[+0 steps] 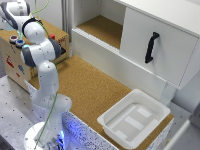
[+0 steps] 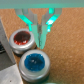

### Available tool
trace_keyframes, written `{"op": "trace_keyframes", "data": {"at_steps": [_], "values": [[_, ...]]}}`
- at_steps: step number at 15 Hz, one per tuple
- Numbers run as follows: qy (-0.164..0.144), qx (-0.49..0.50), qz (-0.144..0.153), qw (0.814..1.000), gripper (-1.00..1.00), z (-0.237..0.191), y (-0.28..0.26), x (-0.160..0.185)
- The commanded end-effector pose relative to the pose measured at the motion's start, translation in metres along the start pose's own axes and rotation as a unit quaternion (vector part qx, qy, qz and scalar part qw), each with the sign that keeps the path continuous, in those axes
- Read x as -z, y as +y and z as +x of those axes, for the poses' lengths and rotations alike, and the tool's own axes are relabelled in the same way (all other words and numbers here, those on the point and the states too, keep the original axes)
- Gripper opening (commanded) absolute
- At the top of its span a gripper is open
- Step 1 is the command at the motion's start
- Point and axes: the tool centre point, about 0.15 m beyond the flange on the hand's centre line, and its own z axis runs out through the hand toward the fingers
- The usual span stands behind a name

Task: Turn off the blue light

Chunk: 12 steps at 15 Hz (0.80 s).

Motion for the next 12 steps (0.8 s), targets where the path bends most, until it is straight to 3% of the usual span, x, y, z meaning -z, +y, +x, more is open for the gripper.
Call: {"op": "trace_keyframes", "data": {"at_steps": [1,7,12], "values": [[-0.01,-0.031,-0.029,0.999,1.0,0.0,0.004,0.04],[0.018,-0.128,0.04,0.991,1.0,-0.02,0.051,0.027],[0.052,-0.165,0.049,0.984,1.0,-0.064,0.11,0.026]]}}
